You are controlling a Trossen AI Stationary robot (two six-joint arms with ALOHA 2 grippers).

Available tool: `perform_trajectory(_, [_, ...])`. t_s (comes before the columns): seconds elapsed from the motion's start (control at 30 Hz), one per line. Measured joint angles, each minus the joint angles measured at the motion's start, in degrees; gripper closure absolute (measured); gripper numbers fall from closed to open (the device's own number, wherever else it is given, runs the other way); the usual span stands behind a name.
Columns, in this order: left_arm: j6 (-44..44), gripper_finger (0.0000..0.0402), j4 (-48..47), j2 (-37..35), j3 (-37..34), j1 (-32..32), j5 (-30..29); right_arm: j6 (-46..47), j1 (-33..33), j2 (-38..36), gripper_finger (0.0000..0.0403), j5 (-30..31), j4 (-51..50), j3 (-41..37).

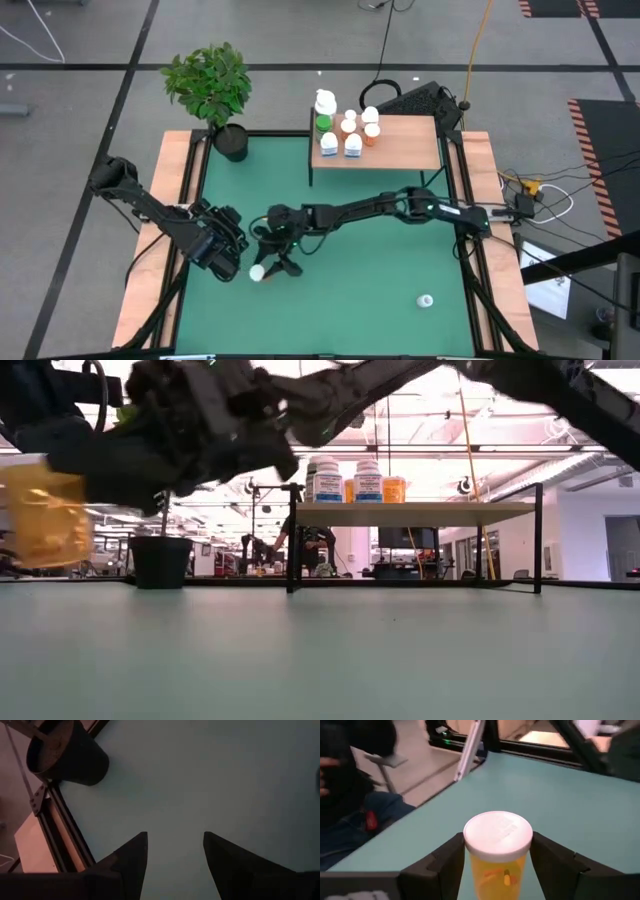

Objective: Pick and place medicine bottles onto shelf by color
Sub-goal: Put the orange medicine bottle on the shelf

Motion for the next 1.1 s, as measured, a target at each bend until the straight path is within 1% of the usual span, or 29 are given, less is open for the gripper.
perform_trajectory(0.07, [-0.28,0.0206,0.0,0.0,0.0,-0.46,0.04,-0.94,0.37,-3.98,0.0201,3.0,2.06,-6.11])
perform_trajectory(0.17, [-0.3,0.0206,0.01,0.0,0.0,-0.83,0.07,-1.49,1.1,-11.54,0.02,9.4,8.05,-18.48])
perform_trajectory(0.3, [-0.26,0.0206,0.08,0.0,0.0,-0.76,-0.42,0.04,1.35,-24.16,0.02,20.01,17.44,-36.8])
perform_trajectory(0.37, [0.87,0.0206,0.68,0.0,-0.02,-0.58,-1.66,1.05,0.57,-31.3,0.02,26.08,20.04,-45.22])
perform_trajectory(0.47, [5.13,0.0206,2.58,0.0,-0.02,0.73,-3.19,2.25,-1.21,-42.5,0.02,36.59,19.13,-56.0])
perform_trajectory(0.57, [10.82,0.0206,6.69,0.0,-0.02,3.4,-4.63,2.46,-2.91,-54.28,0.02,47.47,17.04,-64.85])
perform_trajectory(0.67, [19.26,0.0206,13.59,0.0,-0.02,7.28,-5.66,1.56,-4.77,-64.63,0.02,61.18,16.05,-72.5])
perform_trajectory(0.73, [25.87,0.0206,20.07,0.0,-0.02,9.97,-5.7,1.05,-6.62,-69.76,0.02,66.69,16.14,-76.82])
perform_trajectory(0.77, [29.42,0.0206,23.45,0.0,-0.02,11.25,-5.68,0.96,-7.63,-71.76,0.02,67.71,16.75,-78.73])
perform_trajectory(0.9, [42.47,0.0206,37.45,0.0,-0.02,15.43,-3.66,2.33,-12.93,-77.83,0.02,67.48,18.83,-83.85])
perform_trajectory(1.0, [49.49,0.0206,45.72,0.0,-0.02,17.31,-0.33,2.88,-15.5,-80.84,0.02,66.79,18.7,-85.69])
perform_trajectory(1.1, [54.15,0.0206,51.0,0.0,-0.02,18.44,2.51,2.19,-17.18,-82.17,0.02,65.83,18.04,-85.88])
